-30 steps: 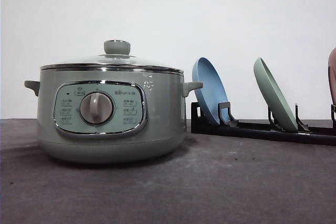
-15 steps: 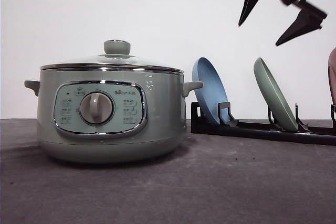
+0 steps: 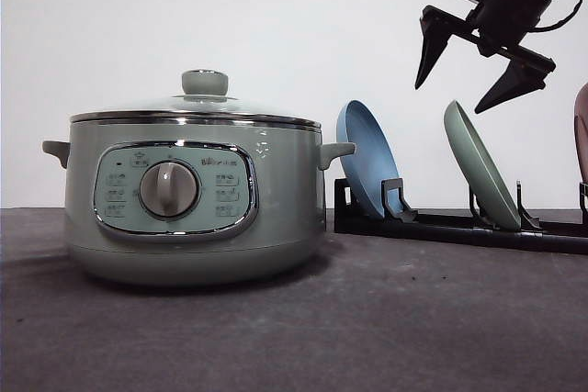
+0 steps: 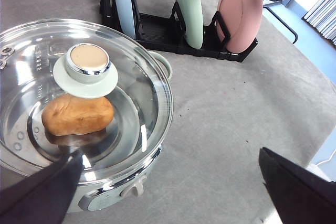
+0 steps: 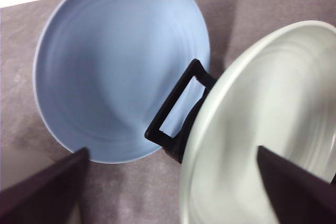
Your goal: Transfer potato from steamer to green plate
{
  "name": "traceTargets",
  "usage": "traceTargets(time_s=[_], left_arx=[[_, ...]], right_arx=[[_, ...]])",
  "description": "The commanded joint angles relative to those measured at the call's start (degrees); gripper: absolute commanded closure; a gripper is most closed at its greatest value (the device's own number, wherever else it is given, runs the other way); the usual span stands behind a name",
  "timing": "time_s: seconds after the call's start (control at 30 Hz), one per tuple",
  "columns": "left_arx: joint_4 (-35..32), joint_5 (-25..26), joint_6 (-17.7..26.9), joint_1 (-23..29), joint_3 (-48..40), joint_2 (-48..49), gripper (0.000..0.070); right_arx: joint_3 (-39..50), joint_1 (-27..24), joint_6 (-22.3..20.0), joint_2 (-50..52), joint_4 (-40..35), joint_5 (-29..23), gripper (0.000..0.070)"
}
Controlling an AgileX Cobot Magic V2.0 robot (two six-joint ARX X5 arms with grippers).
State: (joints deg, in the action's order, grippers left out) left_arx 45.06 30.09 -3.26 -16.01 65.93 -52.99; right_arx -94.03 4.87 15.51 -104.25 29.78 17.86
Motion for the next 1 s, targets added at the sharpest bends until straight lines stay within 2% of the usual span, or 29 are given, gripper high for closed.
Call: traceTargets(time_s=[0.0, 0.07, 0.27, 0.4, 0.57, 0.97], left_arx=[[-0.3, 0.3, 1.1, -0.3, 1.2, -0.7, 0.0], [0.0, 0.3, 1.1, -0.2, 1.2, -0.7, 0.0], [0.3, 0.3, 1.1, -0.3, 1.2, -1.1, 0.0], [0.4, 0.3, 1.1, -0.2, 1.2, -1.7, 0.0], [0.4, 0.3, 1.1, -0.3, 1.2, -2.2, 0.0], [0.5, 0.3, 1.1, -0.3, 1.2, -2.4, 0.0]], right_arx=[[-1.4, -0.2, 0.6, -2.0, -0.6, -0.3, 0.0177], [-1.4, -0.3, 0.6, -2.7, -0.6, -0.3, 0.0186], [-1.4, -0.7, 0.3, -3.0, -0.6, -1.4, 0.0442], [-1.4, -0.7, 0.4, -3.0, -0.6, -1.4, 0.0523], [-1.4, -0.7, 0.6, -3.0, -0.6, -1.2, 0.0688], [-4.7, -0.7, 1.1, 1.5, 0.5, 2.0, 0.0692]])
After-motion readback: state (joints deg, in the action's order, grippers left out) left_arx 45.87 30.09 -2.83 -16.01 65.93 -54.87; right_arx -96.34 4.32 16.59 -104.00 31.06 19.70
